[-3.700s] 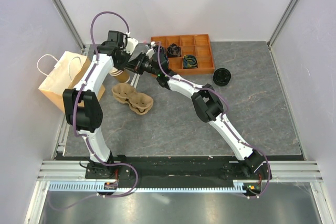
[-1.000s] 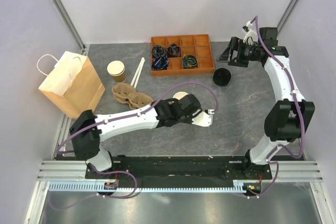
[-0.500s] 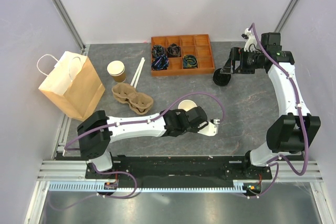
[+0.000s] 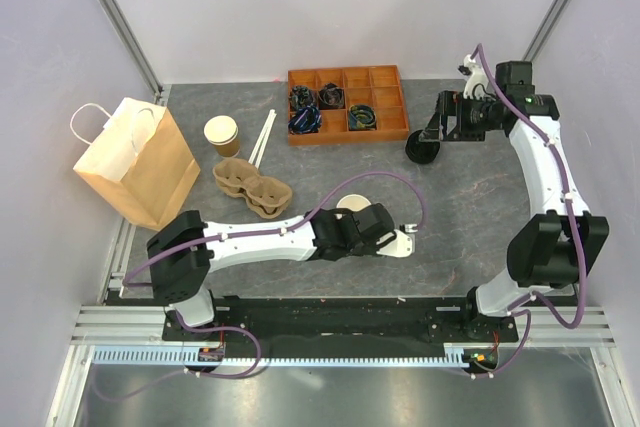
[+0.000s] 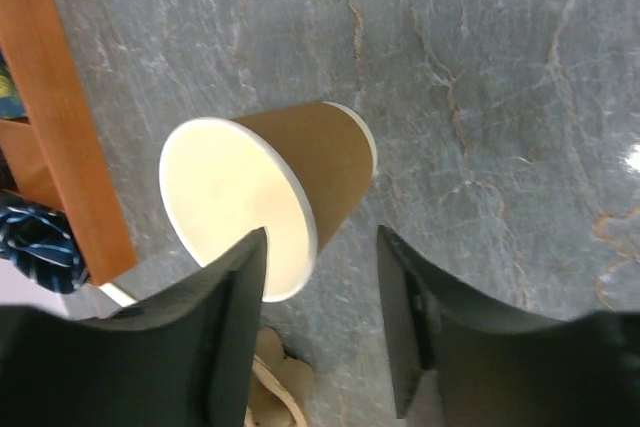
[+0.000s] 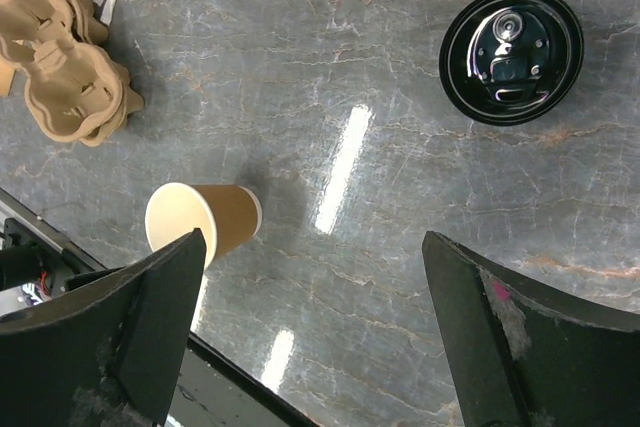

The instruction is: Pack the takeout coffee

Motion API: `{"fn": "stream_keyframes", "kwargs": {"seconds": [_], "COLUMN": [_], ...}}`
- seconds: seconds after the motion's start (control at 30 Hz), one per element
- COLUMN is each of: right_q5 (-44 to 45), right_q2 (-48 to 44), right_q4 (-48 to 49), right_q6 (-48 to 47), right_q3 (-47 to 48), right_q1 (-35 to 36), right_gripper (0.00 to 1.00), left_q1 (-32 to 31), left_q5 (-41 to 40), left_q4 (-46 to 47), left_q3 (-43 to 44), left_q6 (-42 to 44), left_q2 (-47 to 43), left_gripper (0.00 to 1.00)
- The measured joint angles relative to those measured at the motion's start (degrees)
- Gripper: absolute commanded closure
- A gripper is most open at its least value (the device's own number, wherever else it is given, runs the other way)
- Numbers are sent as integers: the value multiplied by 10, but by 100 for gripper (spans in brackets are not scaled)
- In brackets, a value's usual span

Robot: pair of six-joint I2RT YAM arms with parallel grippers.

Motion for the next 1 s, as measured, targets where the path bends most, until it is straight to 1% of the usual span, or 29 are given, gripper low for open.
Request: {"fn": "stream_keyframes", "kwargs": {"seconds": [0.03, 0.07, 0.13, 0.17, 0.23, 0.33, 0.43, 0.5, 0.53, 0.63, 0.67, 0.77, 0.9, 1.0], "right_q5": [1, 2, 8, 12, 28, 67, 102, 120, 129, 148, 153, 161, 168, 170], "right_q2": [4, 8, 21, 30, 58, 121, 158, 178, 190, 228, 241, 277, 314, 336], "right_q4": [0, -3, -14, -21, -45, -72, -87, -99, -105, -115, -116, -119, -118, -113], "right_q6": [-2, -6, -17, -26, -49, -87, -119, -135, -142, -159, -163, -171, -172, -172], "right_q3": [3, 9, 28, 40, 86, 174, 205, 212, 218, 237, 243, 258, 273, 278], "right_q1": [0, 0, 0, 0, 0, 0, 0, 0, 0, 0, 0, 0, 0, 0], "right_gripper": [2, 2, 4, 5, 7, 9, 13, 16, 17, 23, 28, 33, 38, 40], "left_q1": [0, 0, 2, 6, 22, 92, 184, 243, 268, 310, 319, 333, 335, 335], "left_q5": [4, 7, 24, 32, 83, 193, 278, 323, 343, 392, 409, 442, 472, 481], "left_q4": [-8, -18, -47, -59, -102, -152, -167, -168, -168, -169, -170, -167, -171, -183], "left_q3": [2, 6, 27, 39, 83, 176, 242, 259, 260, 247, 237, 189, 103, 70], "left_q6": [-3, -8, -17, -21, -37, -73, -117, -154, -173, -215, -225, -244, -256, -258], "left_q2": [-2, -5, -12, -17, -24, -41, -67, -91, -104, -133, -140, -158, -177, -184], "left_gripper": [31, 27, 15, 13, 7, 6, 7, 6, 6, 4, 4, 0, 0, 0]}}
